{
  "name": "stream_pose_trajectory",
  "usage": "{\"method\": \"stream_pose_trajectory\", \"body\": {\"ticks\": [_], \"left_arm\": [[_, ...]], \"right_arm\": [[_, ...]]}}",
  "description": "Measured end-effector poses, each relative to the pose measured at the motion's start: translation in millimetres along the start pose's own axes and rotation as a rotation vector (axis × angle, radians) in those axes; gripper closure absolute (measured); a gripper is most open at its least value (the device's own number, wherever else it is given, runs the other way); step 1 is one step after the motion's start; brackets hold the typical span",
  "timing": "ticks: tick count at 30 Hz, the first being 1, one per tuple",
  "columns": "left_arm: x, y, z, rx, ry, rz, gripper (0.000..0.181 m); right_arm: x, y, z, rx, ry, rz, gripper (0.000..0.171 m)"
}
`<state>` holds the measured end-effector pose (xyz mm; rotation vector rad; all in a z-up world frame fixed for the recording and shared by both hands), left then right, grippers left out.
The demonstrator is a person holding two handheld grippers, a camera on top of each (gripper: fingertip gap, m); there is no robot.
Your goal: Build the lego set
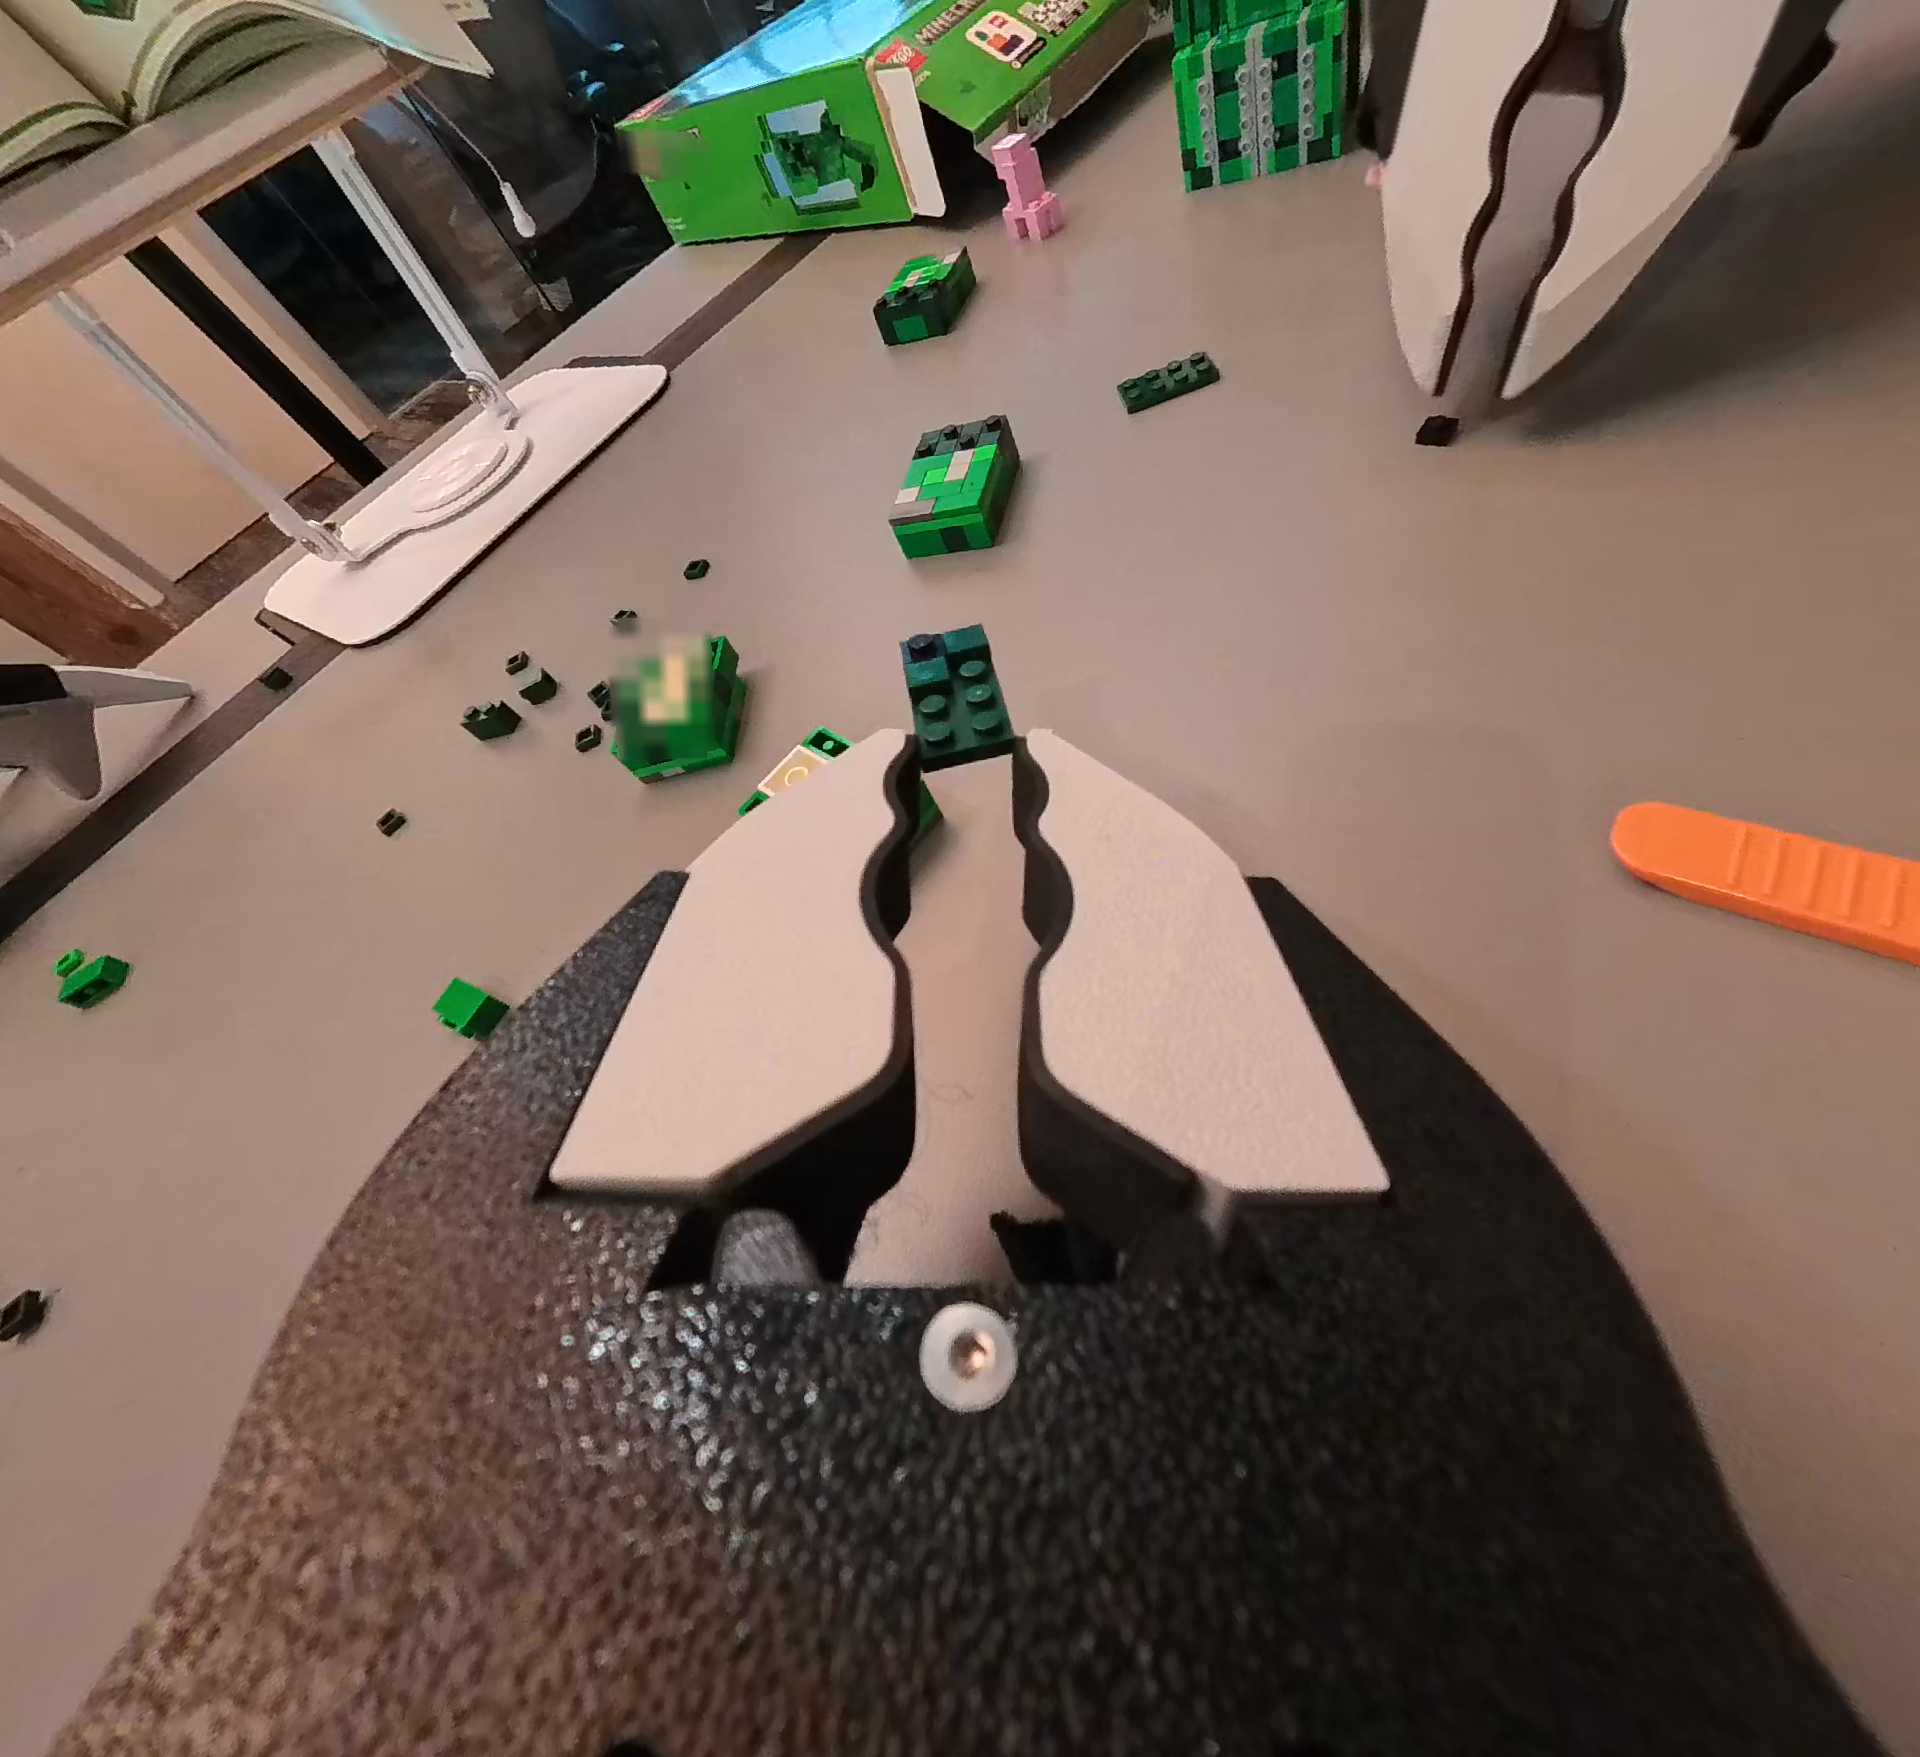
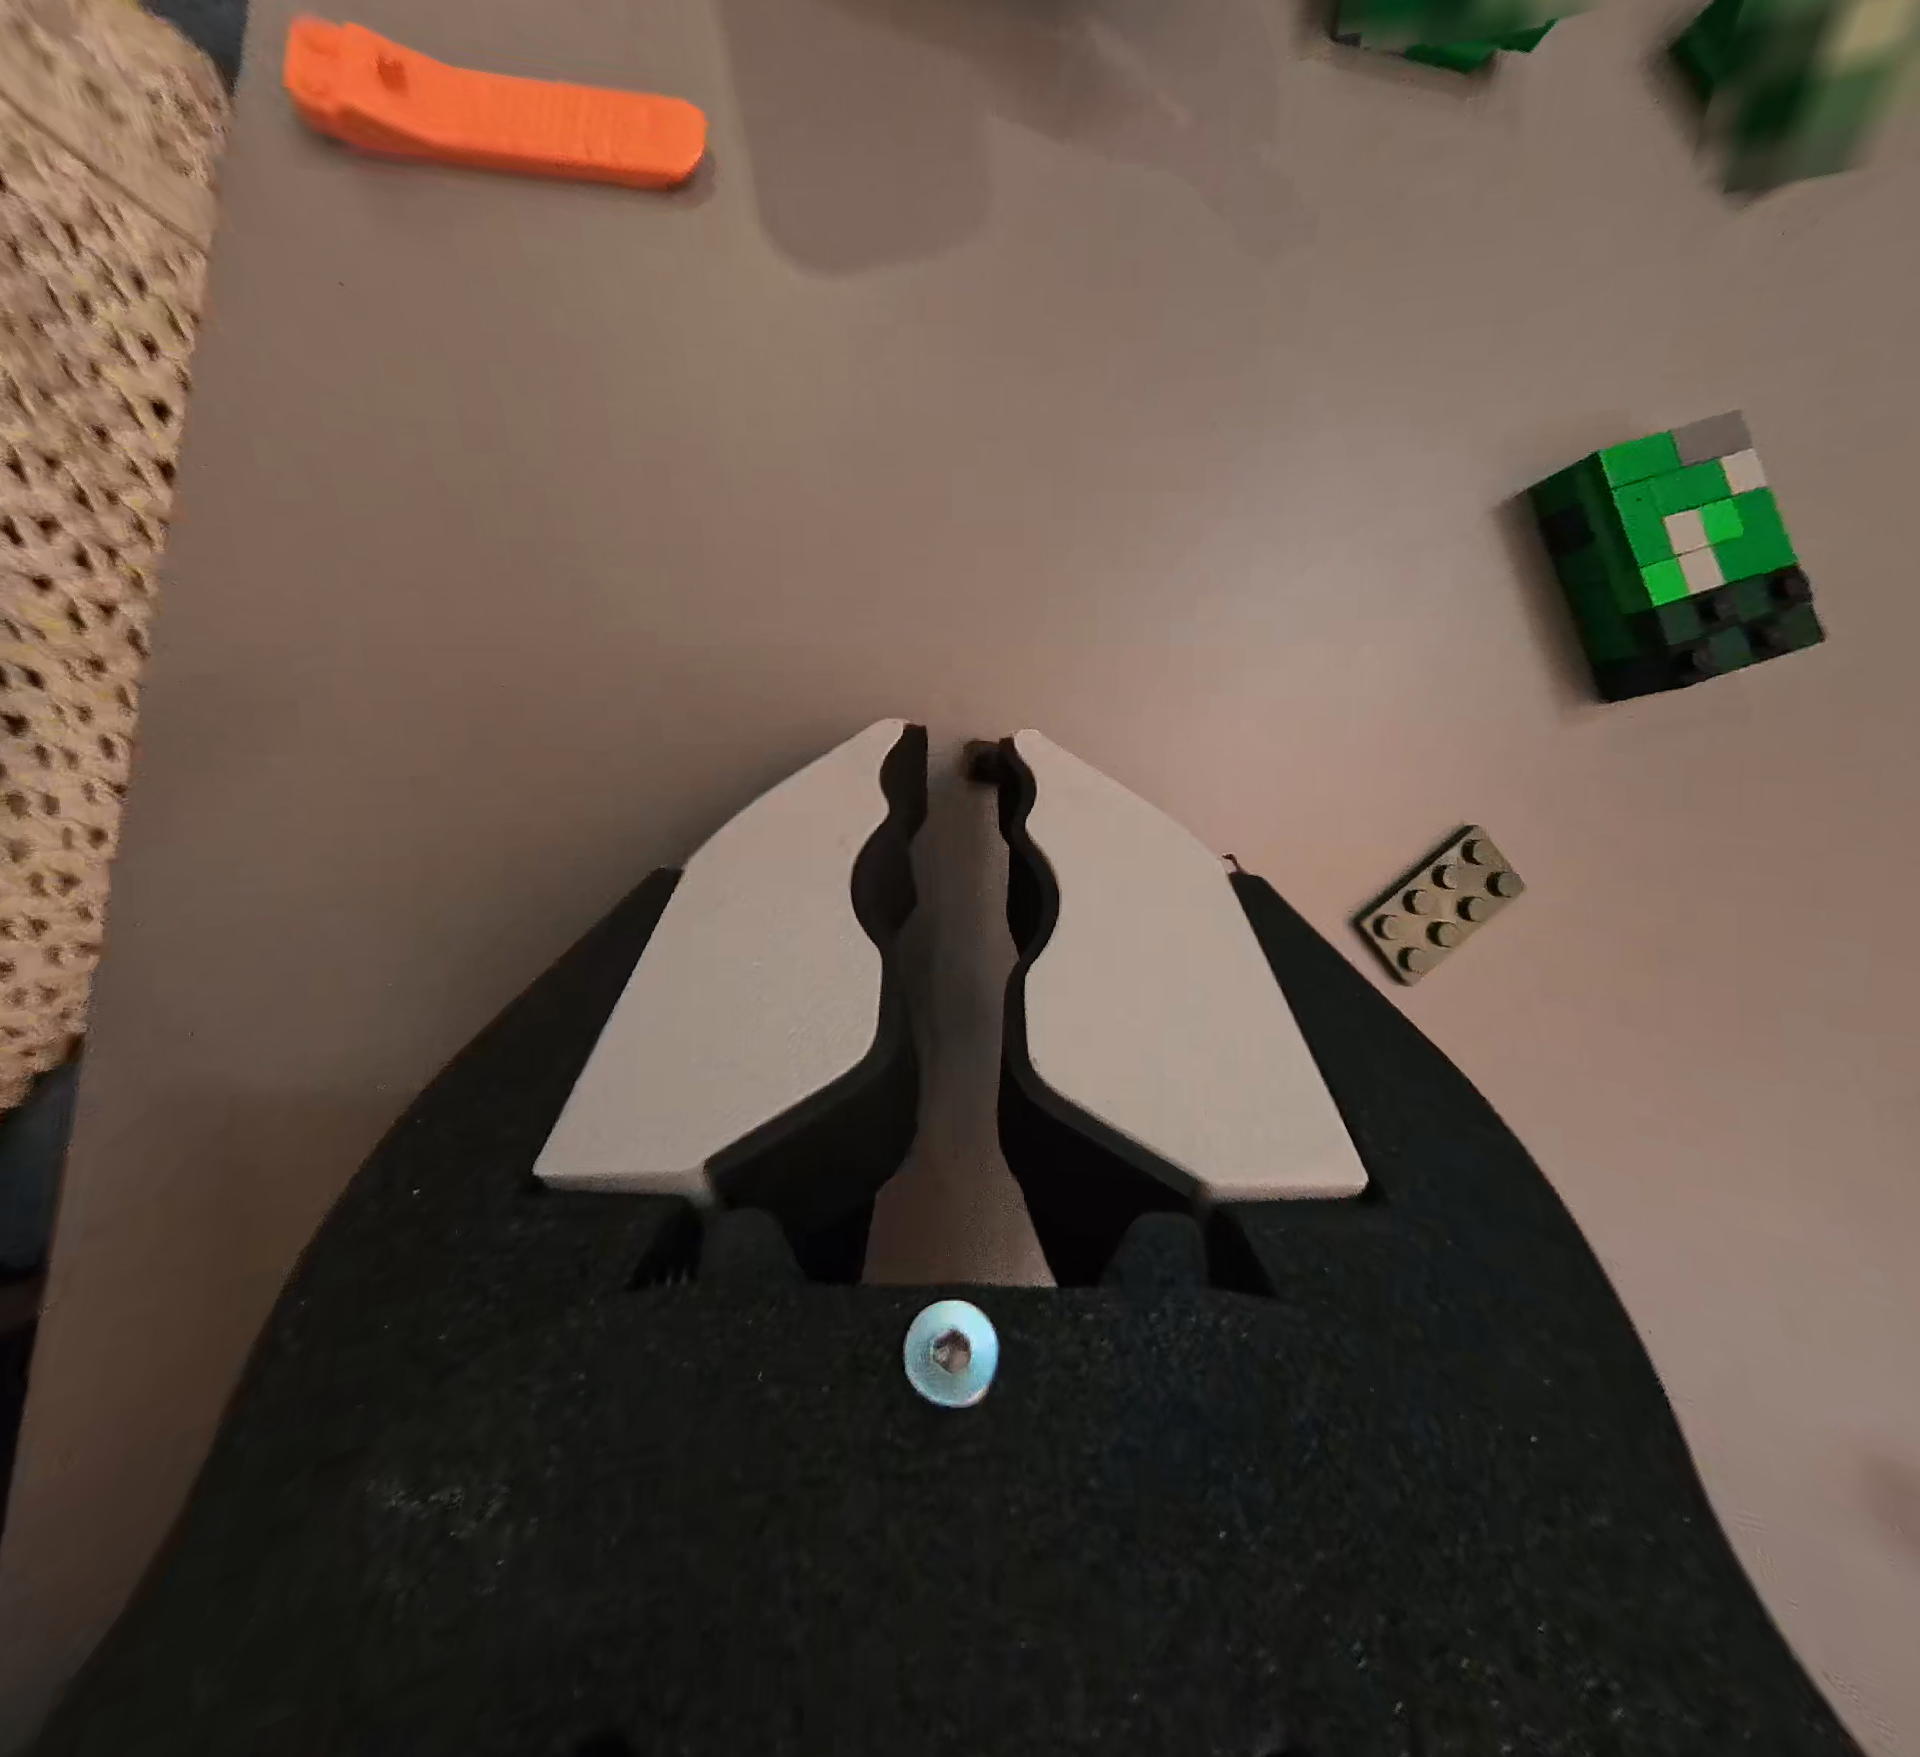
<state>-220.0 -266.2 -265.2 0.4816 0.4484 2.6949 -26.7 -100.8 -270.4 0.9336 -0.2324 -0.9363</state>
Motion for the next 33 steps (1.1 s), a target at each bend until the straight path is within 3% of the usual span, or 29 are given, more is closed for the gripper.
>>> {"method": "stream_pose_trajectory", "body": {"ticks": [8, 15, 24, 33], "left_arm": [[-6.4, -0.7, 0.9, -0.016, -0.019, -0.078, 0.165], [-20.2, -4.9, 4.3, -0.020, 0.003, -0.275, 0.165], [-30.3, -6.5, 4.5, -0.006, -0.017, -0.406, 0.165], [-31.2, -5.5, 5.4, -0.023, -0.008, -0.446, 0.165]], "right_arm": [[-5.7, -6.4, -9.7, 0.008, -0.125, 0.081, 0.157], [-6.2, -11.1, -3.3, 0.013, -0.088, 0.076, 0.165], [0.9, -22.7, 84.8, -0.256, 0.060, 0.070, 0.165], [3.0, -43.2, 108.6, -0.263, 0.151, 0.118, 0.165]]}}
Point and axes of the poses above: each gripper's, where its closed fingertips meet, y back along the fingers, z out of its top, x = y × z across the jaws, the point moved 7 cm from there along y, back along the fingers, and after that the axes turned 10 degrees about -z, right-handed, at the moved point
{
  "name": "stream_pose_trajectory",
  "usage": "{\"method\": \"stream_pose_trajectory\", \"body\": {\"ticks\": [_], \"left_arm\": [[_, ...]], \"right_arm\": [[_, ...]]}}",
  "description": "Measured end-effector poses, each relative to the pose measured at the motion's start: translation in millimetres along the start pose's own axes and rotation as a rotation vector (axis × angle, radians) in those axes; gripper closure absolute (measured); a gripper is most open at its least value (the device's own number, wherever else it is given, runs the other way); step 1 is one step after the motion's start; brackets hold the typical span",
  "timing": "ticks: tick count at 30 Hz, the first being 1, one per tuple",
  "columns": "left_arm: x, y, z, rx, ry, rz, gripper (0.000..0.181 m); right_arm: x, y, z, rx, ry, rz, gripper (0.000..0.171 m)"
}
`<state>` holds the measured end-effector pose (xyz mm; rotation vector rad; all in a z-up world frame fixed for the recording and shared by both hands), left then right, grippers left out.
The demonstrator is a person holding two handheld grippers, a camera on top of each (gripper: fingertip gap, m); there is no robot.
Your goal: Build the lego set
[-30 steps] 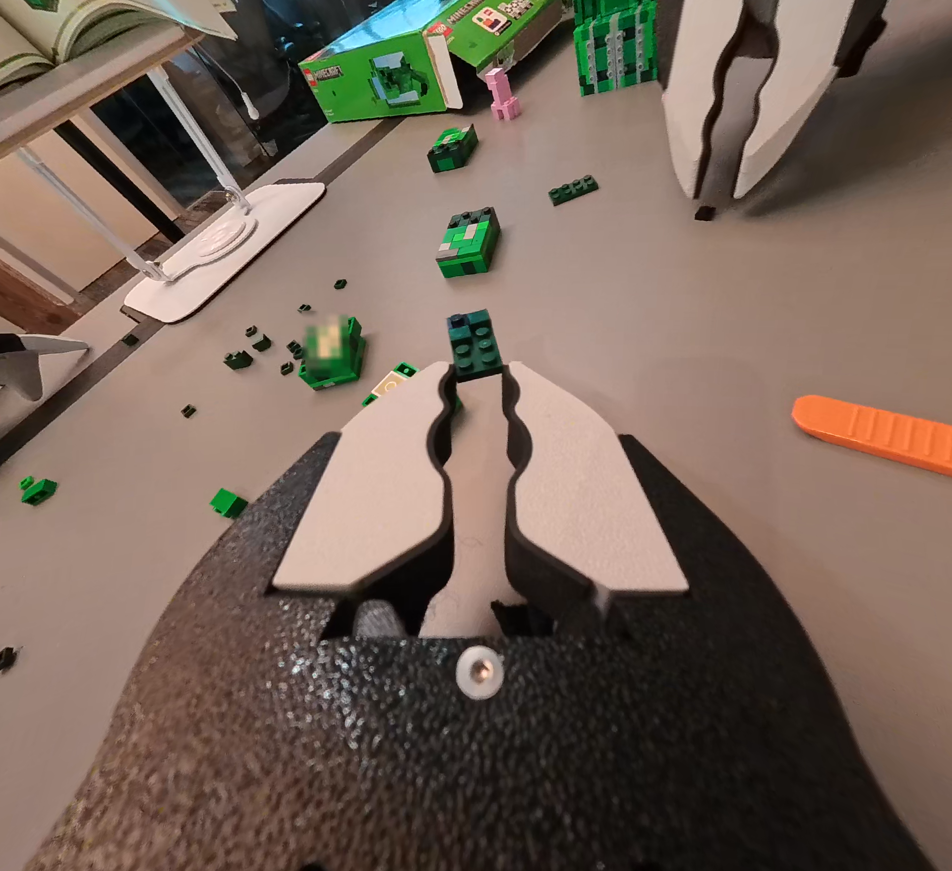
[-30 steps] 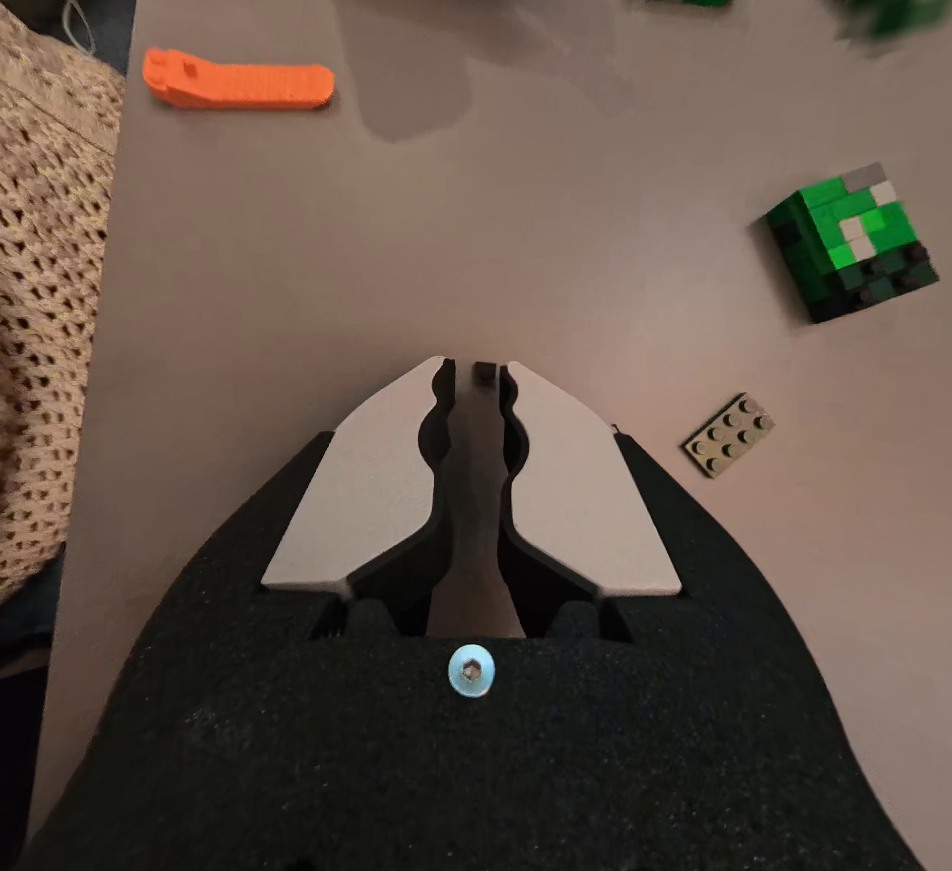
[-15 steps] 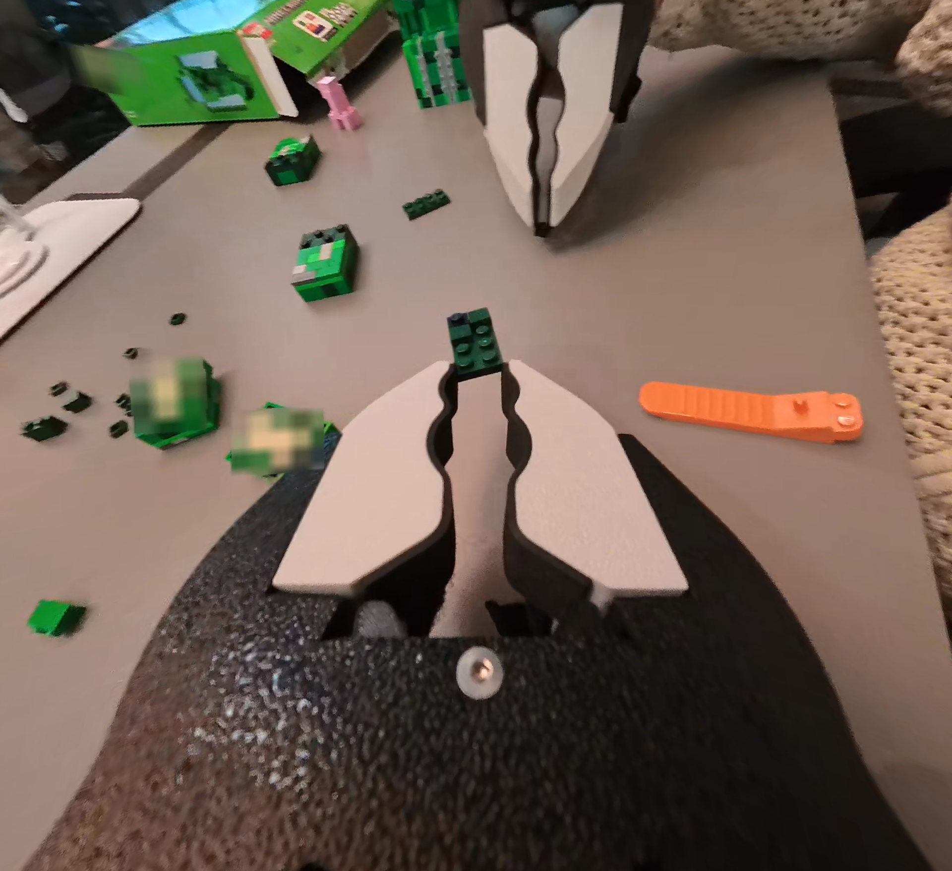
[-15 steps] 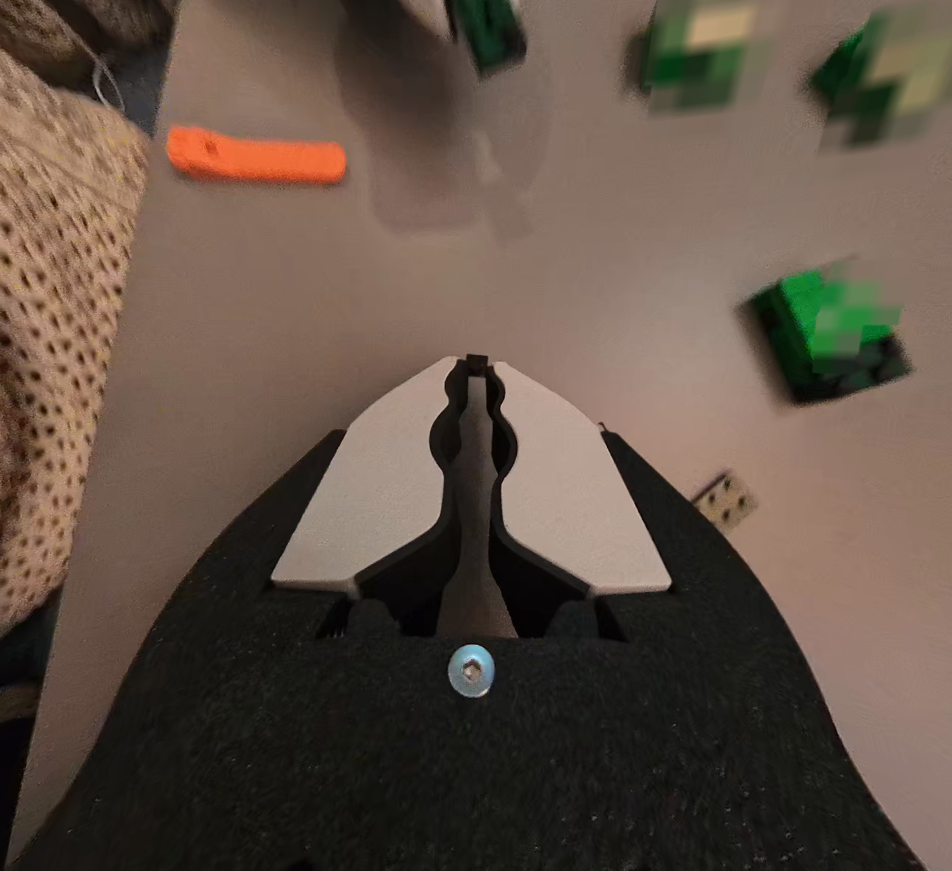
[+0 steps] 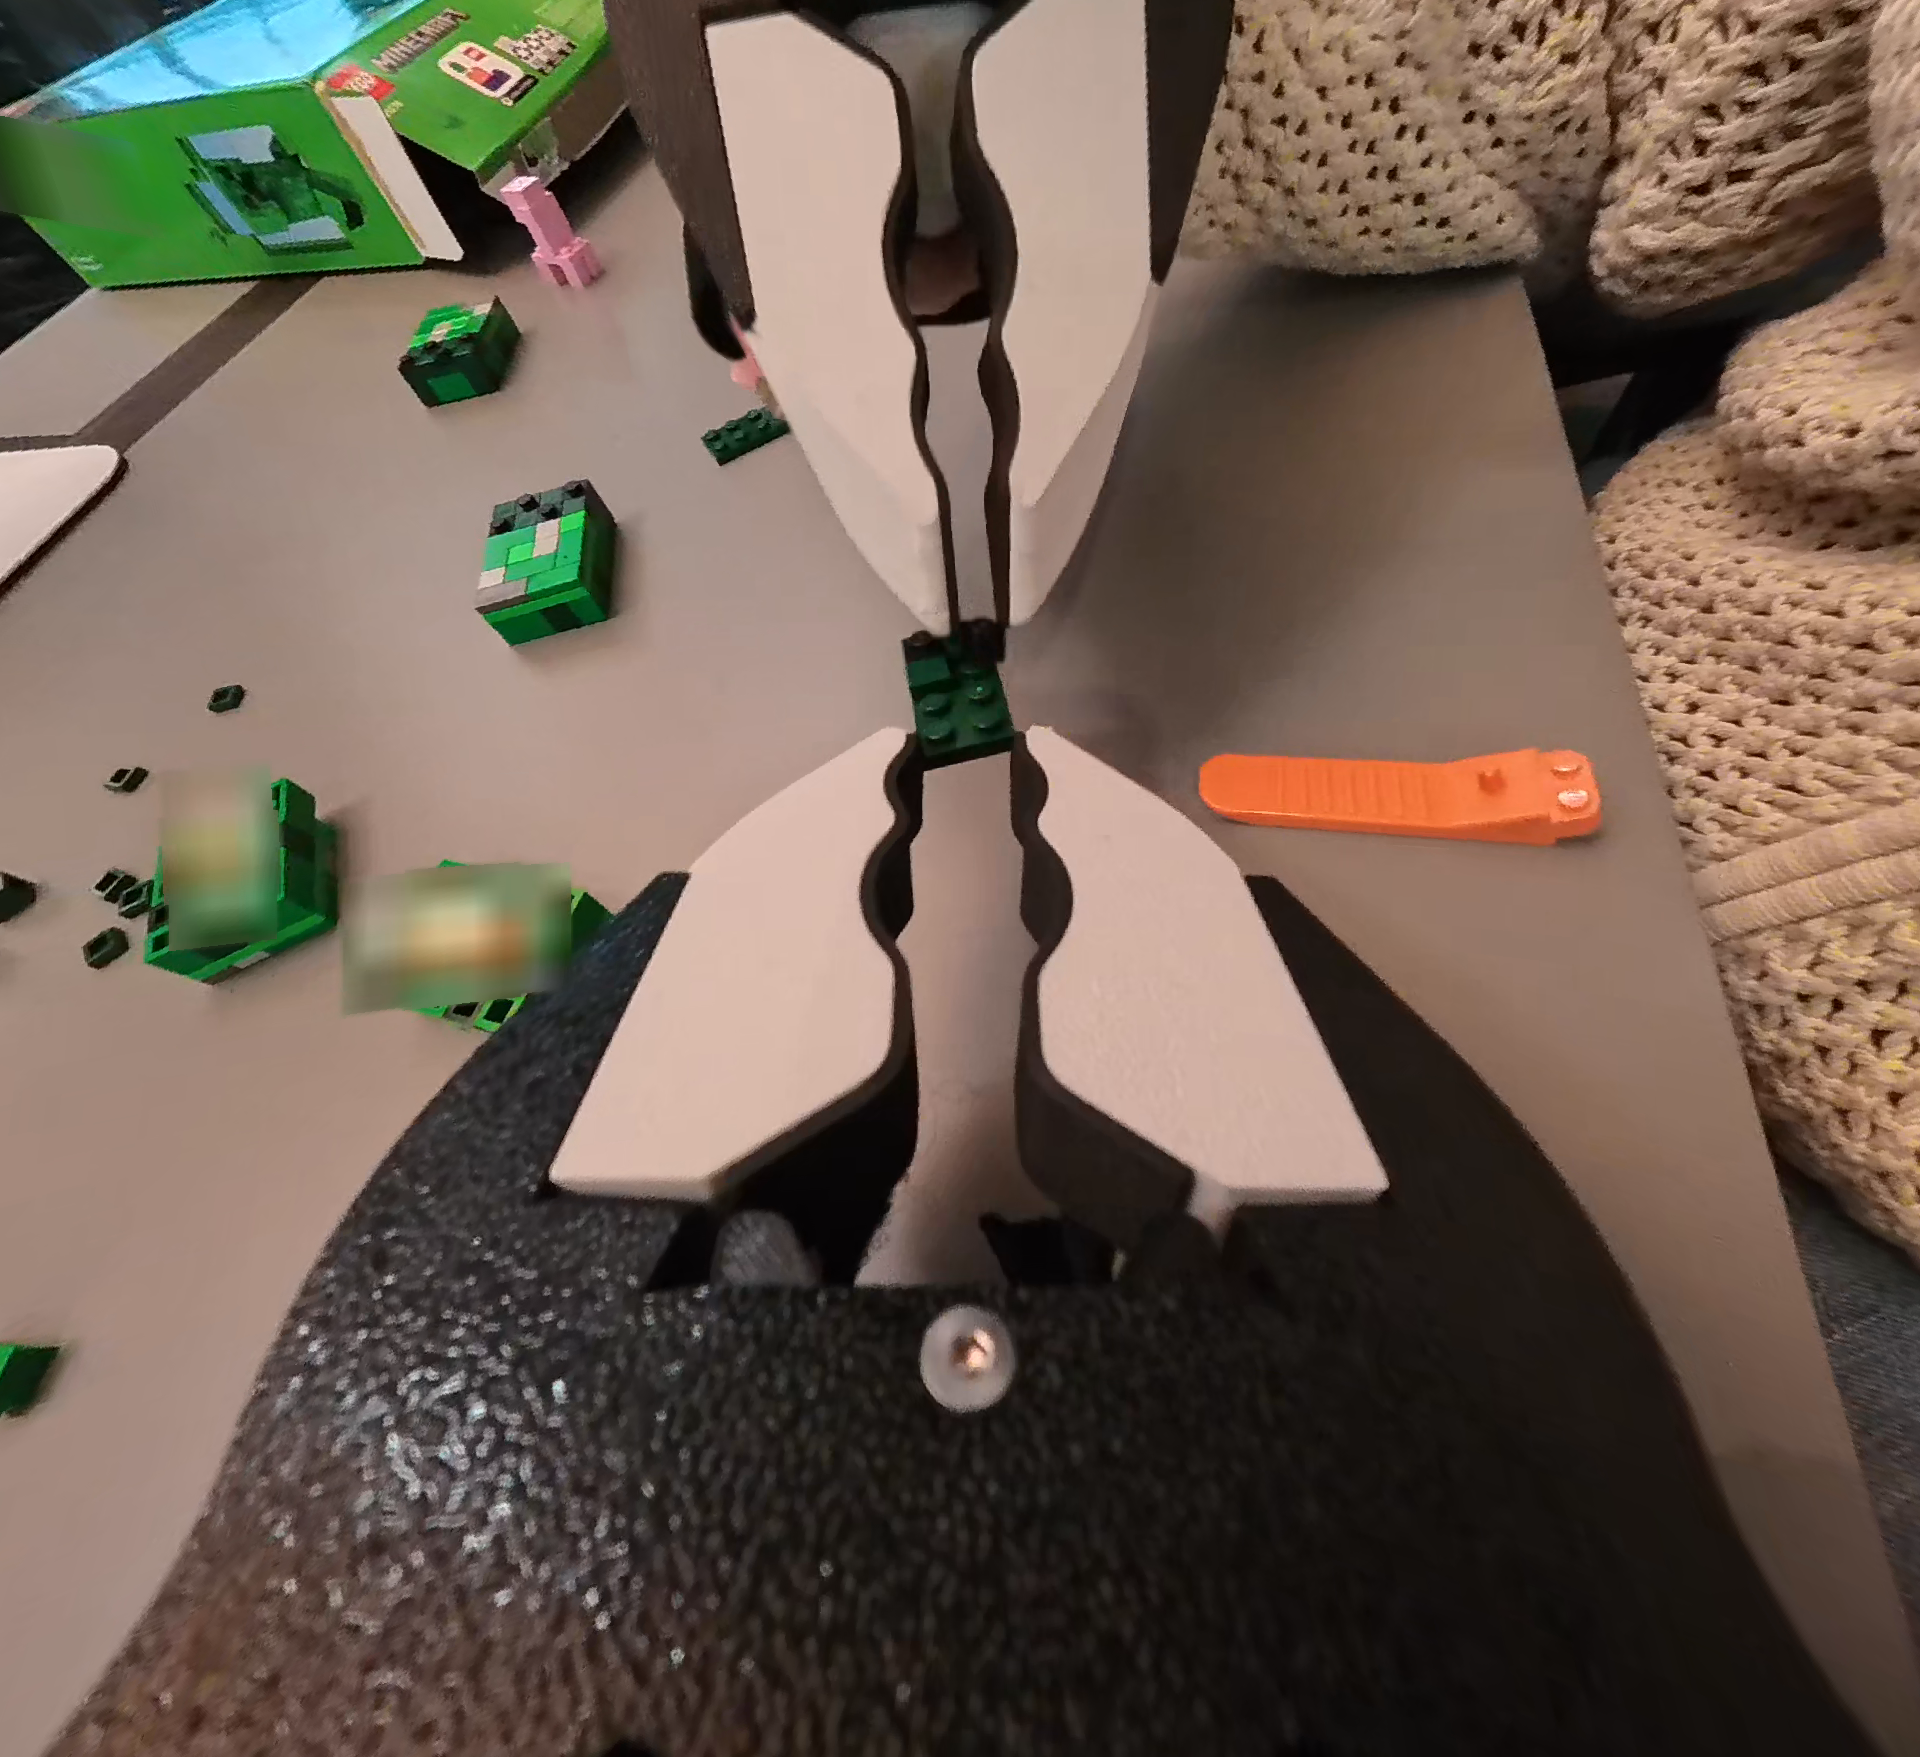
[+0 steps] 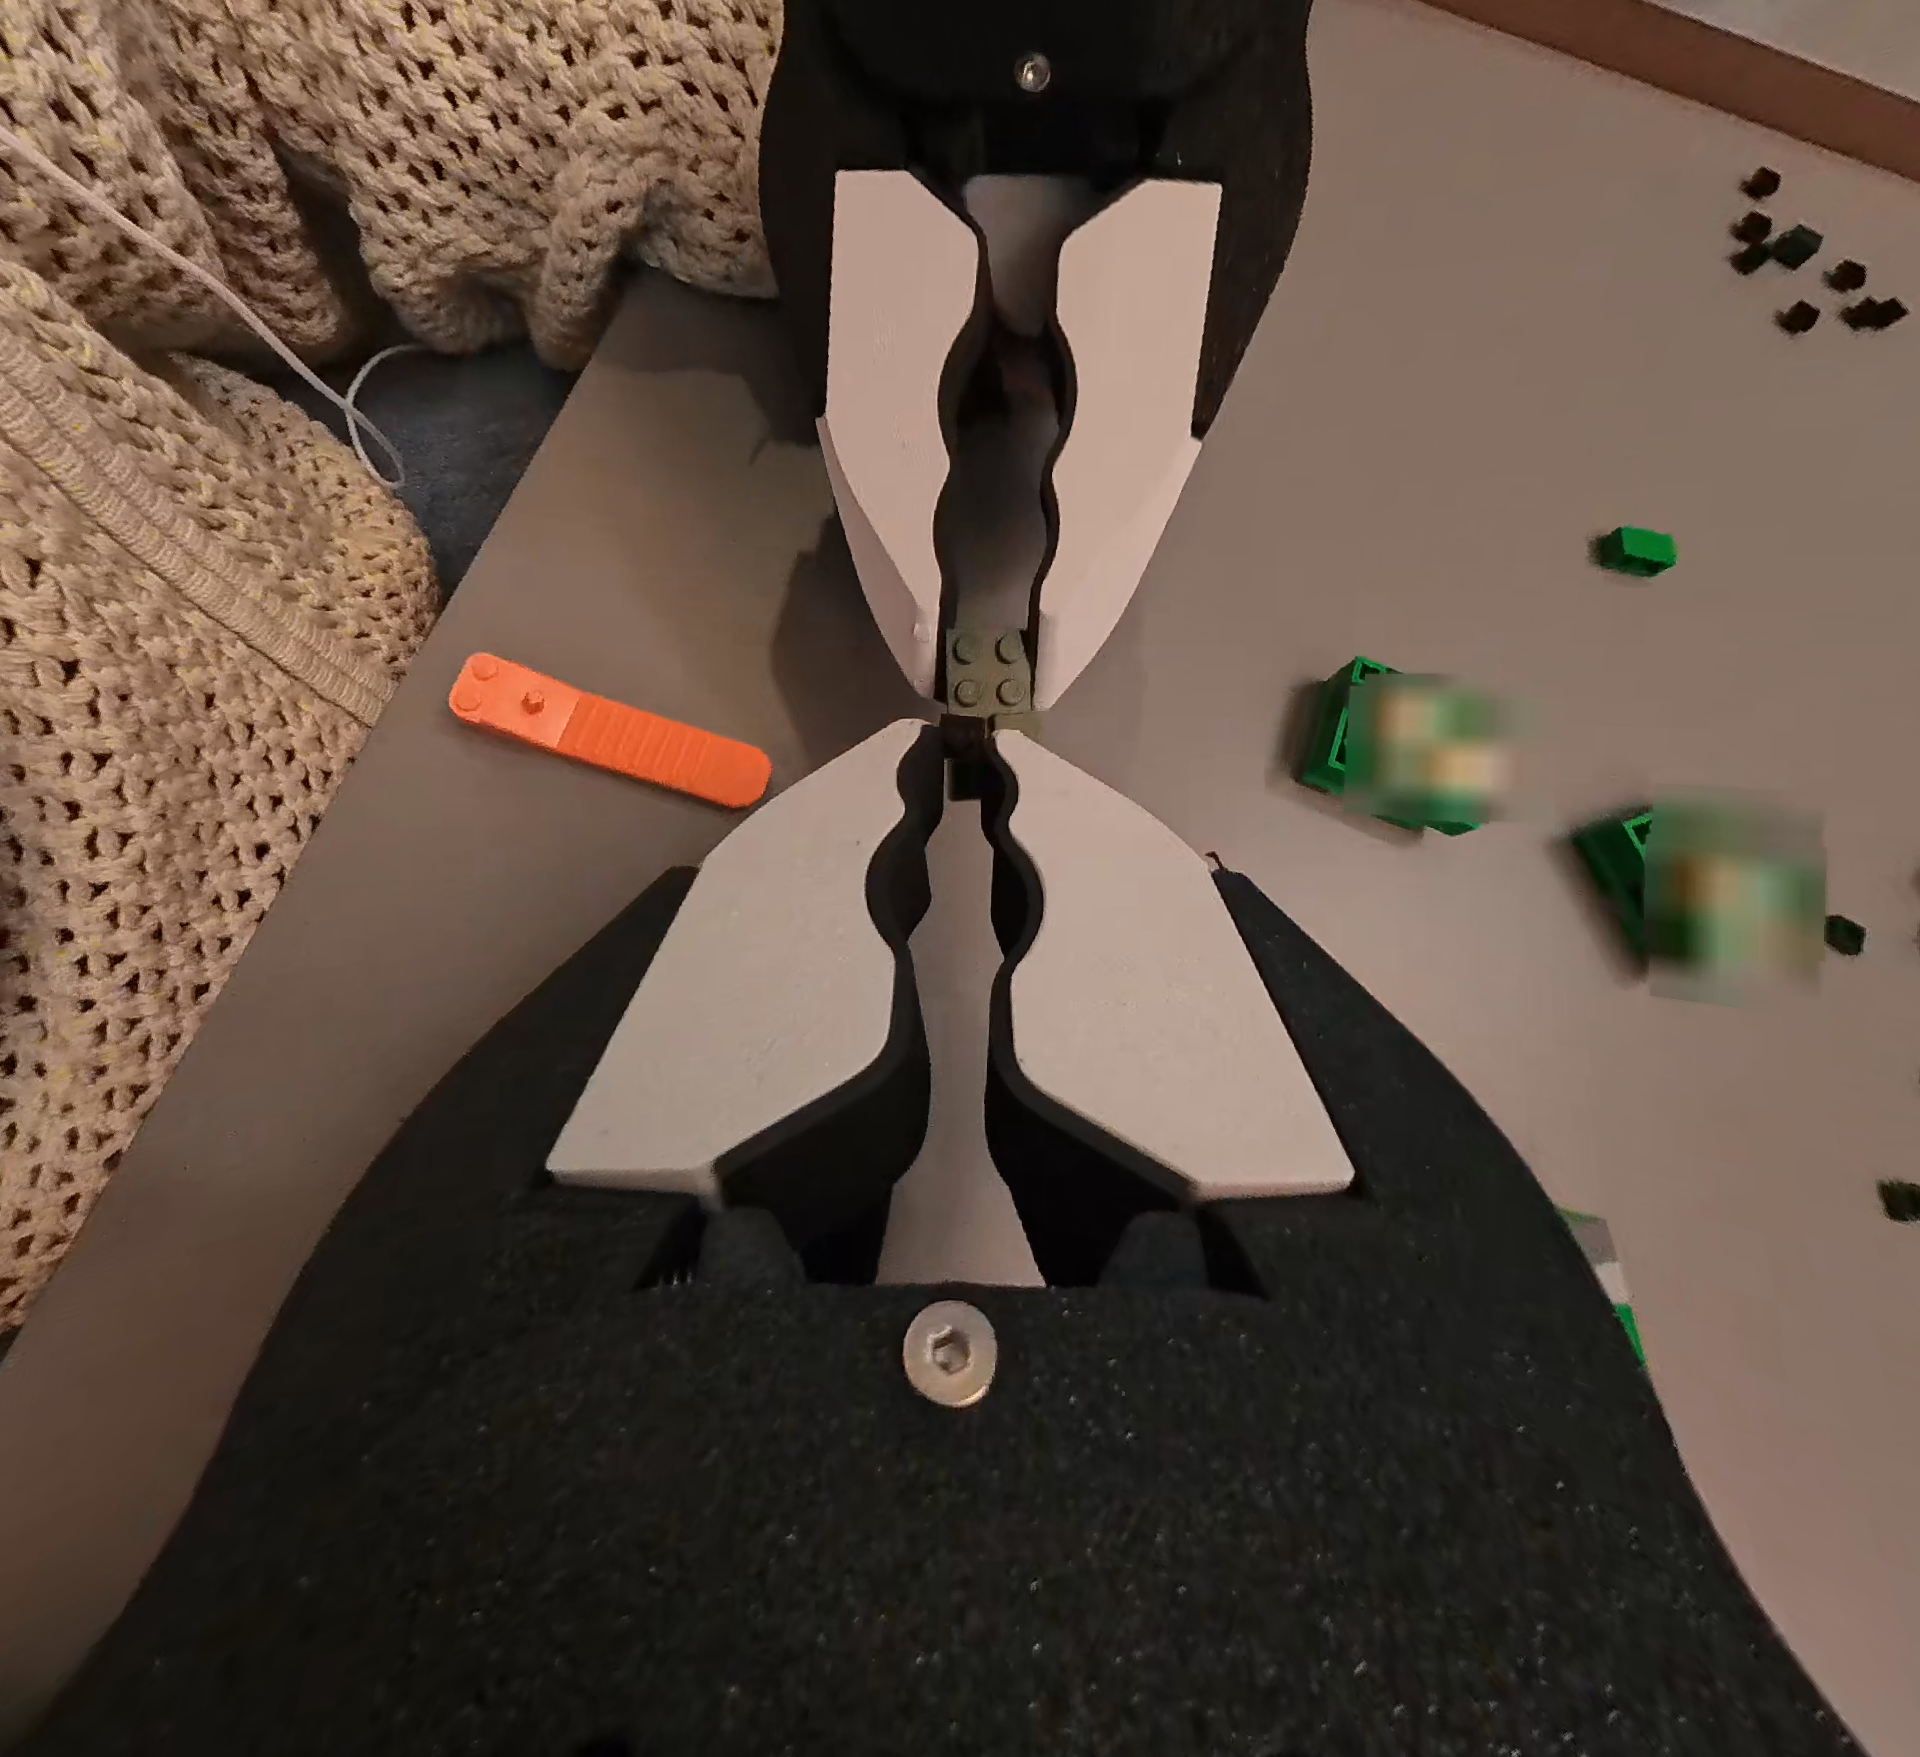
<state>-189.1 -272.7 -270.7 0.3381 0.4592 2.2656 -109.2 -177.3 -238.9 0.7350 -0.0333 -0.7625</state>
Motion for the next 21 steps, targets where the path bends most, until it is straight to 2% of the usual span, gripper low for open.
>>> {"method": "stream_pose_trajectory", "body": {"ticks": [14, 21], "left_arm": [[1.5, -1.3, 1.3, -0.008, 0.017, -0.006, 0.165], [5.0, -0.5, 2.2, -0.024, 0.043, 0.016, 0.165]], "right_arm": [[-2.8, -0.7, 0.3, 0.015, 0.028, -0.005, 0.164], [-3.4, 3.8, -1.1, -0.019, 0.042, -0.088, 0.158]]}}
Point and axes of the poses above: each gripper's, where its closed fingertips meet, y back along the fingers, z out of its top, x = y × z across the jaws, the point moved 7 cm from there along y, back along the fingers, and after that the axes turned 10 degrees about -z, right-handed, at the moved point
